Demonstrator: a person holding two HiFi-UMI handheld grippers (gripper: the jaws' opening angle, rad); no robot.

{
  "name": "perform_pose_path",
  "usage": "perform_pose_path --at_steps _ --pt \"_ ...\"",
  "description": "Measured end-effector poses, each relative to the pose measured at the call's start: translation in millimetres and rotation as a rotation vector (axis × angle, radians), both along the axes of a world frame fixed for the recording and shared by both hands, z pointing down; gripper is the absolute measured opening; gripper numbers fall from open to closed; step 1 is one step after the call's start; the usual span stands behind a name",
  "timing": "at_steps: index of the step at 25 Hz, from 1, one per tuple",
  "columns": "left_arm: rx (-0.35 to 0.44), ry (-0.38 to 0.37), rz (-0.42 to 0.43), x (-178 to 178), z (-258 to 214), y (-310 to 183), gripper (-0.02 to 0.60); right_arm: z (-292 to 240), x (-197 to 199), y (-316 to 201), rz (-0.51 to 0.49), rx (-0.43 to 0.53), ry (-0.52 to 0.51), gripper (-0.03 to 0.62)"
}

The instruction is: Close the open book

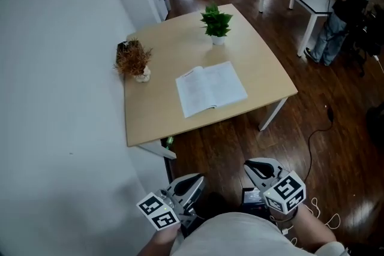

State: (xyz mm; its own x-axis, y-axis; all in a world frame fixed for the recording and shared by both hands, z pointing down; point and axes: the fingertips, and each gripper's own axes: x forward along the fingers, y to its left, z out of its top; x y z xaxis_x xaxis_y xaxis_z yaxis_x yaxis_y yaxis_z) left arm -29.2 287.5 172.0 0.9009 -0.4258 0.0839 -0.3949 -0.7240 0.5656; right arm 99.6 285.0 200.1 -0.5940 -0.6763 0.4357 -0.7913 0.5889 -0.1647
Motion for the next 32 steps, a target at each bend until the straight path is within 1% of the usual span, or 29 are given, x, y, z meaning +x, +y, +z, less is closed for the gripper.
perform_pose_path --at_steps 6,9,12,14,20,25,26,28,32 --pt "0.011 -0.002 0.027 3 -7 -32 -0.002 -5 -6 -34 -0.041 0.049 0.087 0.003" --pt "0.026 -0.016 0.010 7 -9 -51 -0.002 -4 -8 -52 -0.097 0.073 0.127 0.005" --pt "0.061 -0.031 -0.010 11 -11 -90 -0.002 1 -9 -86 -0.132 0.105 0.157 0.005" --pt "0.067 -0.037 -0.045 13 -11 -113 -0.002 5 -8 -107 -0.161 0.112 0.158 0.005" --pt "0.042 -0.054 -0.163 22 -13 -164 -0.002 3 -1 -160 -0.266 0.129 0.156 0.005" --pt "0.010 -0.054 -0.252 29 -5 -192 -0.002 13 6 -184 -0.362 0.142 0.193 0.006" --pt "0.003 -0.053 -0.267 29 -3 -196 -0.002 16 5 -187 -0.385 0.141 0.201 0.025" --pt "-0.004 -0.049 -0.288 27 -1 -202 -0.002 23 0 -191 -0.427 0.139 0.212 0.031" --pt "-0.012 -0.029 -0.307 15 4 -213 0.000 35 -17 -202 -0.499 0.170 0.263 0.031"
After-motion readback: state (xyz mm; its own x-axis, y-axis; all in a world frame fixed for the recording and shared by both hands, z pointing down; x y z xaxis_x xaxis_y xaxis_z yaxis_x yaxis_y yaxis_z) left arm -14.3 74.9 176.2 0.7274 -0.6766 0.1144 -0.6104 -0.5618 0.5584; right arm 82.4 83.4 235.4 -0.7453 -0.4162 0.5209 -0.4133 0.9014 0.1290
